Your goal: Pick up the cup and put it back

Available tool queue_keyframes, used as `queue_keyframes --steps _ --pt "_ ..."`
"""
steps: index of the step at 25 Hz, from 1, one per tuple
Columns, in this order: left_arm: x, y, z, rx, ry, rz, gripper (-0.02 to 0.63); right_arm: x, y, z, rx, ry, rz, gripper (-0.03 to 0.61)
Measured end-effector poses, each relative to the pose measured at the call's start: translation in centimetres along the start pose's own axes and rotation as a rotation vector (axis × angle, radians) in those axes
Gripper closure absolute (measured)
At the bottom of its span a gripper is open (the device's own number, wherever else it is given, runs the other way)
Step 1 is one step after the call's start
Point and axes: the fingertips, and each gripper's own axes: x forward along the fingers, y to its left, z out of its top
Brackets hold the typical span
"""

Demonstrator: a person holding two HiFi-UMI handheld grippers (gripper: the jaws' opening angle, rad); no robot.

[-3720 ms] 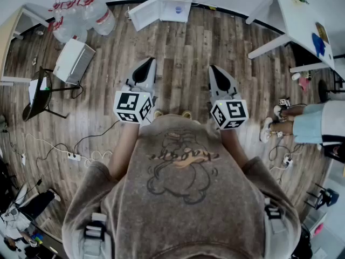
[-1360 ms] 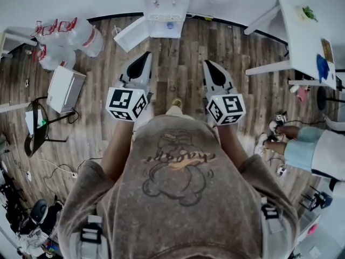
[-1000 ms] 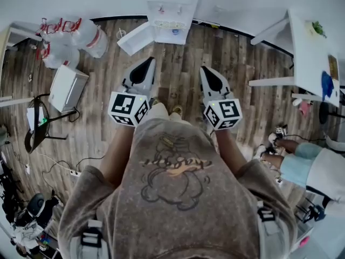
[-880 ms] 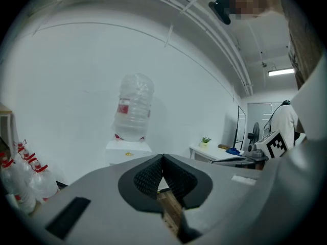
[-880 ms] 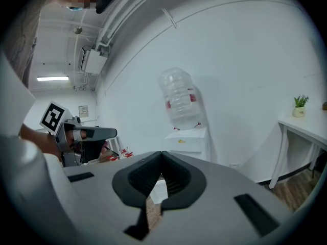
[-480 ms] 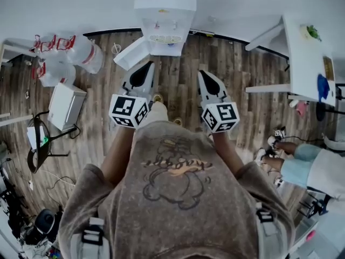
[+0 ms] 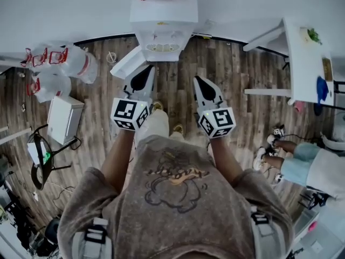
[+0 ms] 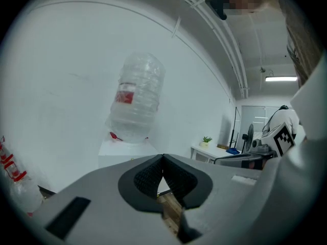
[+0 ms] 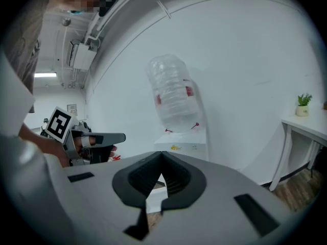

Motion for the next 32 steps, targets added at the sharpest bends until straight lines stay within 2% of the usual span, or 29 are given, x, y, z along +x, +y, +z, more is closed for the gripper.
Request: queue_keyframes --steps 6,12,19,32 --pt "3.2 3.2 -1.9 0.017 0.002 -0.039 0.612 4.4 -0.3 -1.4 -0.044 -0.008 -0.005 0.576" --pt "6.1 5.9 -5.7 0.038 0.005 -0.042 0.612 8.1 -1.9 -5.2 -0.06 -0.001 0.003 0.575" --pt "8.7 8.4 -13.0 0.011 -0.002 -0.03 0.612 11.4 -4.8 -12.4 -0.076 0.006 0.005 0.575" --pt "16.8 11.2 -28.3 0.064 -0.013 -0.061 0.612 19.3 -12.6 -26.9 -0.078 -0.033 0.02 0.575"
